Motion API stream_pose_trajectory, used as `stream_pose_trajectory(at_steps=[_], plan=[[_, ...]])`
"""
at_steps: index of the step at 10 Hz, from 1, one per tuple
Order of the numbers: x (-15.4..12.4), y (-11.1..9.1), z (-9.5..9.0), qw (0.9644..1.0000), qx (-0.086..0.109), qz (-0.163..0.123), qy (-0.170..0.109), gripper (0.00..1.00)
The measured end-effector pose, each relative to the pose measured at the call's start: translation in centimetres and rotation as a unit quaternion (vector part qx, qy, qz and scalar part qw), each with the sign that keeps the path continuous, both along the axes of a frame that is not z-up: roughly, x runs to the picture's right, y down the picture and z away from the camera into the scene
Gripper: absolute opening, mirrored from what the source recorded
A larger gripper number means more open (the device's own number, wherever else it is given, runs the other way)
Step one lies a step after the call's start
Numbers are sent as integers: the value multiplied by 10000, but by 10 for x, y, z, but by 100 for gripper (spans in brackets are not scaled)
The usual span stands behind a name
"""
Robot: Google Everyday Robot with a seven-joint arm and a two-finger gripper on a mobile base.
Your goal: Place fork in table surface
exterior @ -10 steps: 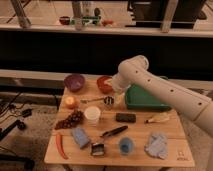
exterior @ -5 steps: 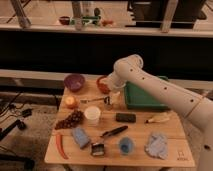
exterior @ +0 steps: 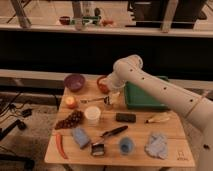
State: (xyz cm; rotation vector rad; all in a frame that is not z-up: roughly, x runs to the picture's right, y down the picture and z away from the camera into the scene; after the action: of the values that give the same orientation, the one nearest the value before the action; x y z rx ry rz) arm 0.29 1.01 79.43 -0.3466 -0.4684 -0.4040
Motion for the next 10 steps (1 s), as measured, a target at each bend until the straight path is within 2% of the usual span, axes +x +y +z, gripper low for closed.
stream_pose_trajectory(at_steps=[4, 7, 9, 10], plan=[[-62, -6, 4, 9992, 100, -229, -296, 80], [-82, -12, 7, 9987, 192, -313, -359, 80], [-94, -8, 13, 9988, 140, -326, -335, 80], [-95, -4, 20, 9992, 95, -303, -227, 80]])
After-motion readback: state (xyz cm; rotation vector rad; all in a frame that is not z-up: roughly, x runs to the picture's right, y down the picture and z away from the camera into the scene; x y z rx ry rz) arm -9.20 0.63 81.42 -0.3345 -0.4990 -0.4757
